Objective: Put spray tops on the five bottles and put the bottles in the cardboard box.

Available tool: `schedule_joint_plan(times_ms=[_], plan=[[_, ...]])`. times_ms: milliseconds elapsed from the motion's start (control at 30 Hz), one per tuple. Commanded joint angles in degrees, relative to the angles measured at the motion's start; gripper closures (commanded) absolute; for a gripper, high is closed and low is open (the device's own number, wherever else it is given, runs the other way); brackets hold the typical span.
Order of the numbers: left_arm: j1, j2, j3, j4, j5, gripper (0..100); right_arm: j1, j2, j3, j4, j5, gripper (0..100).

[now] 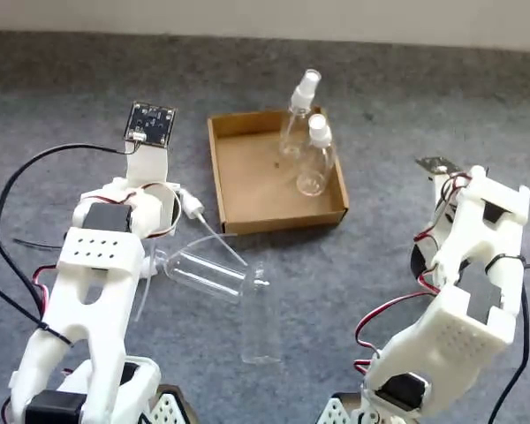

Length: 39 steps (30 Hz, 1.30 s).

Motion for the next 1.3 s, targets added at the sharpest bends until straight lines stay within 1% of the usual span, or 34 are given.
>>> schedule_joint_plan(times_ms=[0, 700, 733, 867, 900, 1033, 1133, 1200, 1267], plan=[[-0.48, -1.01, -0.13, -1.05, -0.18, 100, 0.57, -3.47, -1.98, 0.66, 0.79, 75.5], [-0.48, -1.01, 0.57, -1.32, -0.18, 100, 0.66, -3.47, -2.07, 0.57, 0.88, 75.9], [-0.48, -1.01, 0.57, -1.32, -0.18, 100, 0.66, -3.47, -2.07, 0.57, 0.88, 77.6], [-0.48, -1.01, 0.57, -1.32, -0.18, 100, 0.57, -3.47, -2.33, 0.57, 0.79, 92.1], [-0.48, -1.01, 0.57, -1.32, -0.18, 100, 0.57, -3.47, -2.33, 0.57, 0.62, 93.5], [-0.48, -1.01, 0.57, -1.32, -0.18, 100, 0.66, -3.47, -2.42, 0.57, 0.44, 93.8], [-0.48, -1.01, 0.57, -1.32, -0.18, 100, 0.66, -3.74, -2.86, -0.04, -4.13, 94.0], [-0.48, -1.01, 0.66, -1.32, -0.18, 100, 0.57, -3.74, -5.85, -0.40, -8.00, 94.3], [-0.48, -1.01, 0.57, -1.32, -0.18, 100, 0.57, -3.82, -9.63, -0.22, -12.57, 96.8]])
